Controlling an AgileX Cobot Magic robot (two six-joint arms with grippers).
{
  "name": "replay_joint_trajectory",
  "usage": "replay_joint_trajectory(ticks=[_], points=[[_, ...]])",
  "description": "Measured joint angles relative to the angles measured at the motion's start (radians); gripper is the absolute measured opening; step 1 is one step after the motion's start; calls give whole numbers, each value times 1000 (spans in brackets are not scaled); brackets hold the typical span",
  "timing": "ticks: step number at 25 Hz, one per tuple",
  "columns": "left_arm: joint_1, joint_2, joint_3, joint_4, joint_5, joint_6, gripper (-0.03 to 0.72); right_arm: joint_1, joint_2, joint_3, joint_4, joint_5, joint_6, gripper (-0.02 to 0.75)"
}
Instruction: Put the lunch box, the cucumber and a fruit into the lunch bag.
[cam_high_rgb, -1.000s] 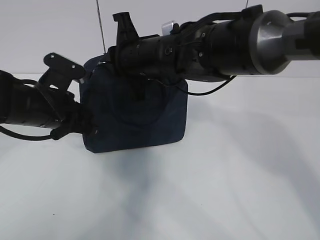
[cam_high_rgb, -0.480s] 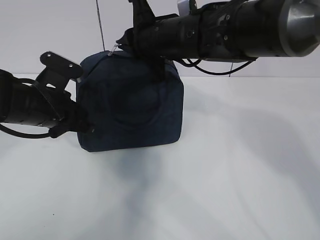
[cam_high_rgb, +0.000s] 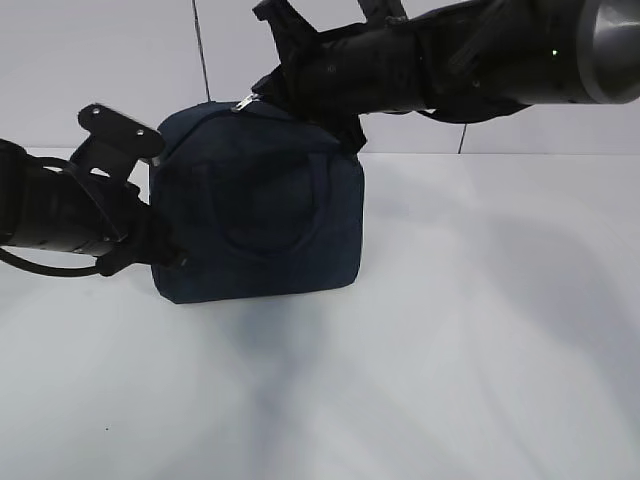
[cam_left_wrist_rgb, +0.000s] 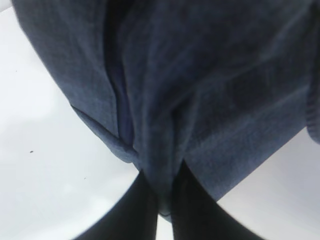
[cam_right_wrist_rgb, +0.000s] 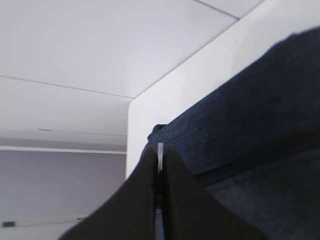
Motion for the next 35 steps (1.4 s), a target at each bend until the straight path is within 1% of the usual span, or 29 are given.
replay_joint_trajectory(ticks=[7, 9, 17, 24, 35], points=[[0, 0, 0, 0, -8, 0, 13, -9, -7, 0, -210, -11, 6, 20], [0, 0, 0, -1, -10, 0, 13, -17, -7, 0, -245, -16, 26, 20], [0, 0, 0, -1, -16, 0, 13, -87, -7, 0, -262, -52, 47, 20], [0, 0, 0, -2, -18, 0, 13, -144, -7, 0, -262, -100, -30, 20], [0, 0, 0, -3, -24, 0, 13, -257, -7, 2, -263, -264, -70, 20]])
